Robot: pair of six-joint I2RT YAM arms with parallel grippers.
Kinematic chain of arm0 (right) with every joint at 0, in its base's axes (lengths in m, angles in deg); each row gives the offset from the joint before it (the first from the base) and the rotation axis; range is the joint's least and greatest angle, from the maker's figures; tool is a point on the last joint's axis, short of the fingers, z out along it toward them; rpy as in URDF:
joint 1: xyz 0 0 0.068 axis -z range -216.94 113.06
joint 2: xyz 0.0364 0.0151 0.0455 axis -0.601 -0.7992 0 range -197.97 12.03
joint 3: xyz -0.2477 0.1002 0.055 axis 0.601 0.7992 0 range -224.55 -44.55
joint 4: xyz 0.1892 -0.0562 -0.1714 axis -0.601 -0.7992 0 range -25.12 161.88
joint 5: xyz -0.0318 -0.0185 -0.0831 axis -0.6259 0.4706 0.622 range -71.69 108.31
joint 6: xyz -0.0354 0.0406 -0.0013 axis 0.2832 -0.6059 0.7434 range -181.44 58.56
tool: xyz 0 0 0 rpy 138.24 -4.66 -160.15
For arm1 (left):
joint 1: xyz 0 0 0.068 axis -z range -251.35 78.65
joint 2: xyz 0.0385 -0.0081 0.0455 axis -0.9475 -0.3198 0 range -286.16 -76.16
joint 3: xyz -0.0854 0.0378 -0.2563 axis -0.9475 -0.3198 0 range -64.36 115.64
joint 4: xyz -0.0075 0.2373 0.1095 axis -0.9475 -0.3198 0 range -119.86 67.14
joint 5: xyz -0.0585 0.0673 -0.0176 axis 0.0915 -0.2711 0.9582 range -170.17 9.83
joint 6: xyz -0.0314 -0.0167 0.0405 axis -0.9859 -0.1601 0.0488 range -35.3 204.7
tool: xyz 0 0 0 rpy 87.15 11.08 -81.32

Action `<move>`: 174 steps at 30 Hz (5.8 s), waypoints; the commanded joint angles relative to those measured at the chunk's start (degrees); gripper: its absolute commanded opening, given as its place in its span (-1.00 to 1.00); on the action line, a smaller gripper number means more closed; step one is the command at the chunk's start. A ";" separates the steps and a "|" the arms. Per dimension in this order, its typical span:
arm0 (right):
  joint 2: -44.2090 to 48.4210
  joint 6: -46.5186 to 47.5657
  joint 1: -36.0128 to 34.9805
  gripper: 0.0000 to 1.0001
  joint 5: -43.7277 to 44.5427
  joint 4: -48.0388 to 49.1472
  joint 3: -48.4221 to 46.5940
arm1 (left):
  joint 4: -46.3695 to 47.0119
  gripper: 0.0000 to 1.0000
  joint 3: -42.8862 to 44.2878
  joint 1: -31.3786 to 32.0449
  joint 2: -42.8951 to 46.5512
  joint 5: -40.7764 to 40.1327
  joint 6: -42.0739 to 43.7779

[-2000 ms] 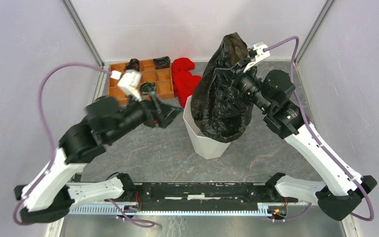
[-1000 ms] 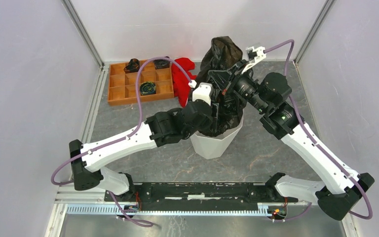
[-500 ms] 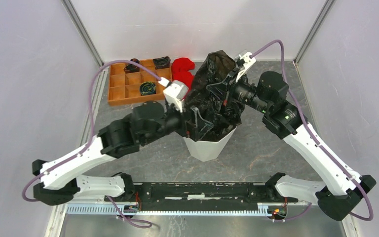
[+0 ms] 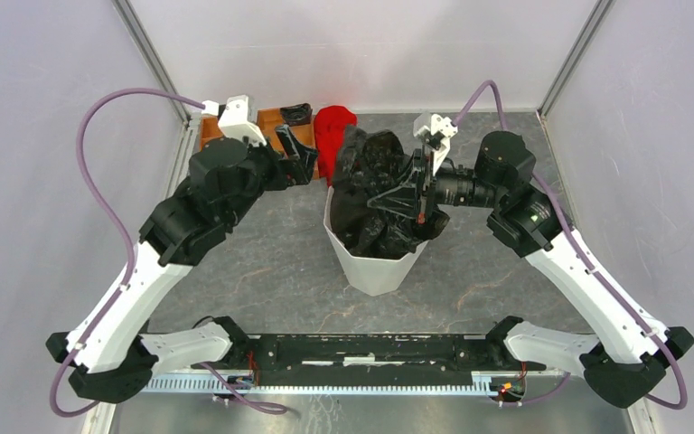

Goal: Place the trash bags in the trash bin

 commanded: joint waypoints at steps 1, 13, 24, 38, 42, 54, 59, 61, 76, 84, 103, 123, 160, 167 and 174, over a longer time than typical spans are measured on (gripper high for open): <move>2.99 -1.72 0.27 -0.99 -10.16 5.06 2.46 | -0.97 0.75 2.60 -6.23 -3.01 6.48 -3.28; 5.62 -3.96 0.26 -0.99 -15.64 8.06 6.04 | 19.84 0.51 1.63 -15.17 -12.32 49.83 -9.66; 5.81 4.23 0.27 -0.99 -8.08 -0.36 2.79 | 12.19 0.14 -1.56 0.42 -14.76 39.94 0.36; 1.53 6.65 0.16 -0.99 17.45 -11.37 1.72 | 1.37 0.04 -6.59 2.14 -16.99 26.52 -3.30; -1.69 8.77 0.00 -0.99 14.00 -16.06 -0.11 | 0.48 0.30 -0.77 2.05 -16.37 24.15 -1.59; -6.24 16.04 -5.14 -0.99 20.51 -29.89 -8.31 | -0.78 0.84 4.50 1.96 -7.41 13.91 0.81; -12.02 14.50 -11.93 -0.99 28.22 -32.76 -14.45 | -2.75 0.92 -1.11 1.96 -0.01 1.57 0.35; -15.13 10.88 -12.85 -0.99 32.42 -33.50 -16.73 | -3.27 0.92 -4.12 1.96 3.06 -1.19 -0.47; -25.35 2.42 -12.88 -0.99 44.47 -26.76 -11.36 | 4.99 0.83 -24.13 1.96 12.80 16.30 -10.06; -14.96 -0.66 -11.90 -1.00 52.23 -20.83 -7.53 | 6.76 0.13 -19.10 1.90 -1.69 14.02 -5.42; -3.36 -7.71 -8.41 -1.00 42.59 -8.30 -2.54 | -2.14 0.56 -2.06 -4.71 -6.77 10.49 1.78; -3.91 -0.83 -8.46 -1.00 34.78 -6.84 1.78 | 15.17 0.54 -0.20 -4.65 -6.33 43.38 -39.20; -5.12 -1.64 -8.47 -1.00 35.21 -3.81 1.25 | 3.23 -0.05 3.56 -4.28 -13.36 26.39 -47.48; -5.19 -1.97 -8.47 -0.96 35.03 -3.40 1.05 | -1.78 -0.10 3.54 -4.01 -11.70 20.11 -46.12; -5.48 -2.43 -8.51 -0.84 33.14 -3.03 1.75 | -0.67 -0.40 3.35 -4.01 -12.05 21.71 -44.08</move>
